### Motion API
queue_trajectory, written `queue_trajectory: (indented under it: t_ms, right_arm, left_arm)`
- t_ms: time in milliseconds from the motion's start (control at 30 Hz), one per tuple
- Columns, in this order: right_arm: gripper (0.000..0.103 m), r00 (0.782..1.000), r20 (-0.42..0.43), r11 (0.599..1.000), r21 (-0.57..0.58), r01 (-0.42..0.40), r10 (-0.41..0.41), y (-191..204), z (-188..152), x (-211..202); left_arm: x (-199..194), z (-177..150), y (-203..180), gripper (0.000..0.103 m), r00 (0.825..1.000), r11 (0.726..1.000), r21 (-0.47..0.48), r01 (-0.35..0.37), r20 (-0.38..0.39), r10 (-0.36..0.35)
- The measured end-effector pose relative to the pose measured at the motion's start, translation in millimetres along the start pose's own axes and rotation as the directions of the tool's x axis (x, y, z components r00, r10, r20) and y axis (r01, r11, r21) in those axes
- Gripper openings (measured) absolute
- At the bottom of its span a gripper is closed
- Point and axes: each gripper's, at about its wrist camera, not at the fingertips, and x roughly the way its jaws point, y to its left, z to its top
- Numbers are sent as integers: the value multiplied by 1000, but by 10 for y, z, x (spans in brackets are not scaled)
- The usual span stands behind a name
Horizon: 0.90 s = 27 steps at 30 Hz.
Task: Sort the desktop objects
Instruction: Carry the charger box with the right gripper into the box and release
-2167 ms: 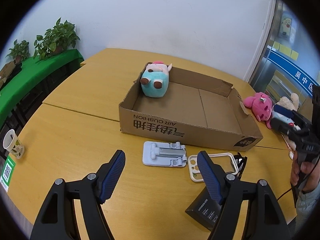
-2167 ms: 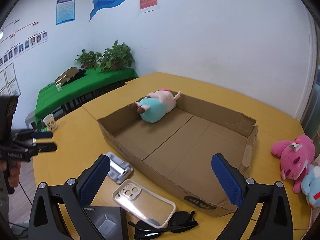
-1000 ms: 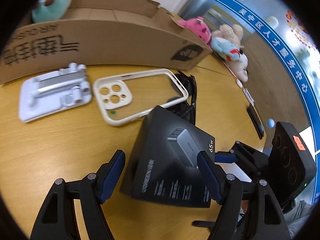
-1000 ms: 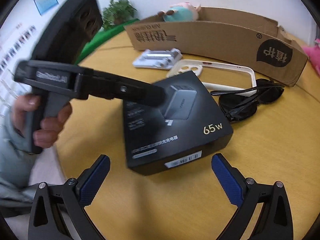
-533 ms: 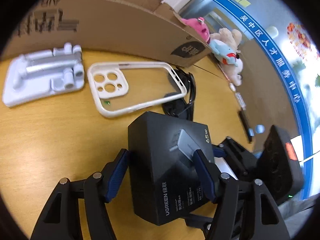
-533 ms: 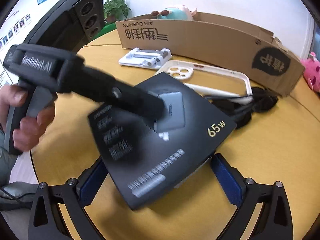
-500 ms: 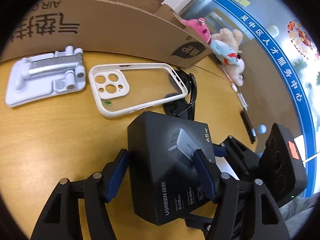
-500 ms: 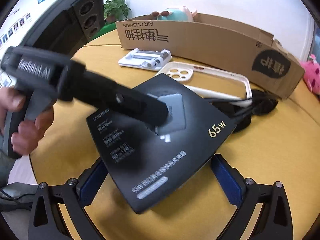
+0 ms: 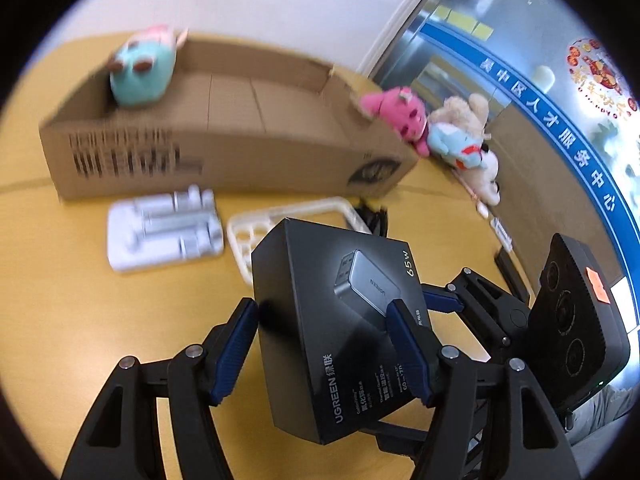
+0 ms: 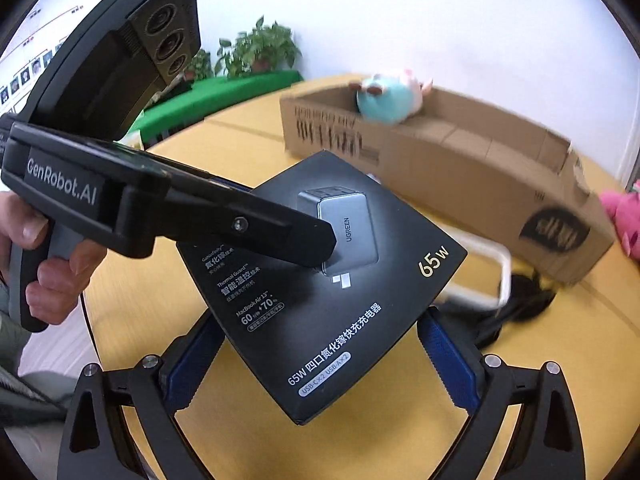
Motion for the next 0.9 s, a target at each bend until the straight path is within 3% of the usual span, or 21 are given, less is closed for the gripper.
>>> queue_trajectory:
  t_ms: [333,533,900]
  right_arm:
    - [98,994,87,995,-71,77,-70,-307,755,-270]
    - [98,989,123,991,-93,92,-80,-658,1412,-314]
    - [98,988,122,988,-111,107,-93,-1322,2323,-44]
  left_arm:
    - [-244,749,-162,66,993,993,116,-10,121,-5]
    - [-384,1308,-183,66,980,987,160,-17,196,-15]
    - [-244,2264,-57,66,973,982,182,-45,232,2]
